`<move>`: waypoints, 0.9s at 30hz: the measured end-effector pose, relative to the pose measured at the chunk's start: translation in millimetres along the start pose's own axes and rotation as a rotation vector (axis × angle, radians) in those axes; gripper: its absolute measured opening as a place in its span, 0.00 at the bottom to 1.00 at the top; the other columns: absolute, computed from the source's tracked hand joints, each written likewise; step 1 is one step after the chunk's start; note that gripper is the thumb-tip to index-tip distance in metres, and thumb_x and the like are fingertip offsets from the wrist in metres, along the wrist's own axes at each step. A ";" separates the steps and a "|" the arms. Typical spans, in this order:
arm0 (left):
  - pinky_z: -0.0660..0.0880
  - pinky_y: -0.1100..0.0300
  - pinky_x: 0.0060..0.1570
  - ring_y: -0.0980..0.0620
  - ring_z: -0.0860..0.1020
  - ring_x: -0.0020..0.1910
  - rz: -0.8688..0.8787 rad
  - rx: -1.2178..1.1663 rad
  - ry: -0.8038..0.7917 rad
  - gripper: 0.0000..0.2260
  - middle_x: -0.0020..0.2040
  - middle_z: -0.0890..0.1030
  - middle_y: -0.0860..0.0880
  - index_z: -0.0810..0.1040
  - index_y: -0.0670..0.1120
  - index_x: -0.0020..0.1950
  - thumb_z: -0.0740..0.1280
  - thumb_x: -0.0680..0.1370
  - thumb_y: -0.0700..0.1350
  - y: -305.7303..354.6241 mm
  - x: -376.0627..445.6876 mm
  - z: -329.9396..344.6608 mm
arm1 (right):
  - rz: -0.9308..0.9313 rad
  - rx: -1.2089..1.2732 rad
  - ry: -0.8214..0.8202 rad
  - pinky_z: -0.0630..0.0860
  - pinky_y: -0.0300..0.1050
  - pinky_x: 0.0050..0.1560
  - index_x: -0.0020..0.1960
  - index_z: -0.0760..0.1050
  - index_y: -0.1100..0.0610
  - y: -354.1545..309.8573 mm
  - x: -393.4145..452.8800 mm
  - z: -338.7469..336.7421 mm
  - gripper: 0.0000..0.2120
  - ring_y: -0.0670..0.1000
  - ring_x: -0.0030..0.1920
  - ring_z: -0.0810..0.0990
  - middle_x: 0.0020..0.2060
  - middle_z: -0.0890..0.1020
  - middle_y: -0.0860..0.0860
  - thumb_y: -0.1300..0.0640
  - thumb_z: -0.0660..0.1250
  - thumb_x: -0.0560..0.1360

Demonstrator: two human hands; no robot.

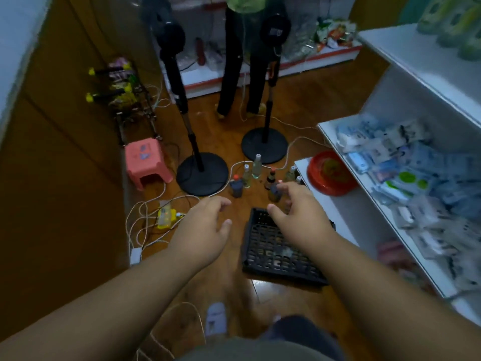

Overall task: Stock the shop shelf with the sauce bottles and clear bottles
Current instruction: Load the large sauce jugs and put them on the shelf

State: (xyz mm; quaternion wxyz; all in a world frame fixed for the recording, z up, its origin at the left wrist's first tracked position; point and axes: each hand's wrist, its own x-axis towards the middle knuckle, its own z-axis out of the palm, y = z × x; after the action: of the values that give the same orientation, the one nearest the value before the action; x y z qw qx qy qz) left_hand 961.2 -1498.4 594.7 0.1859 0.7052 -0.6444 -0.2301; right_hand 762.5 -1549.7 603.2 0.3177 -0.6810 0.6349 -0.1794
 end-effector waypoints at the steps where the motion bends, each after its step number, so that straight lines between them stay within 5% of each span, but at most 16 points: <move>1: 0.74 0.60 0.57 0.57 0.74 0.56 0.021 0.001 -0.026 0.17 0.60 0.76 0.56 0.73 0.54 0.67 0.67 0.78 0.47 -1.4 15.6 -0.8 | 0.030 0.000 0.016 0.73 0.43 0.55 0.70 0.68 0.48 2.3 8.7 -0.8 0.24 0.49 0.62 0.75 0.66 0.72 0.48 0.46 0.68 0.76; 11: 0.74 0.57 0.58 0.56 0.74 0.57 0.155 0.031 -0.176 0.17 0.59 0.75 0.55 0.73 0.52 0.67 0.67 0.78 0.47 -12.9 163.0 6.8 | 0.159 -0.006 0.051 0.69 0.40 0.53 0.69 0.70 0.50 12.4 132.9 8.6 0.23 0.49 0.58 0.76 0.63 0.73 0.49 0.49 0.68 0.76; 21: 0.74 0.56 0.54 0.54 0.76 0.54 0.280 0.046 -0.354 0.15 0.56 0.76 0.55 0.75 0.51 0.63 0.67 0.76 0.45 -93.7 329.5 -14.8 | 0.334 0.036 0.183 0.70 0.40 0.50 0.67 0.71 0.52 -28.4 268.3 65.2 0.22 0.46 0.50 0.75 0.58 0.75 0.50 0.49 0.69 0.75; 27: 0.76 0.50 0.52 0.53 0.77 0.52 0.336 0.066 -0.491 0.12 0.53 0.75 0.55 0.75 0.52 0.57 0.66 0.75 0.44 -129.7 412.1 -17.8 | 0.507 0.137 0.237 0.70 0.40 0.54 0.66 0.73 0.52 -37.5 326.6 109.5 0.21 0.51 0.58 0.77 0.59 0.77 0.51 0.49 0.70 0.74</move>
State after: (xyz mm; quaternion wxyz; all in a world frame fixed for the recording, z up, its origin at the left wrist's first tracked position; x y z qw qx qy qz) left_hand 1104.3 -1895.8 502.0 0.0369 0.5176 -0.7849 -0.3384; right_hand 903.9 -1847.2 495.7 0.3213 -0.4516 0.8041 -0.2149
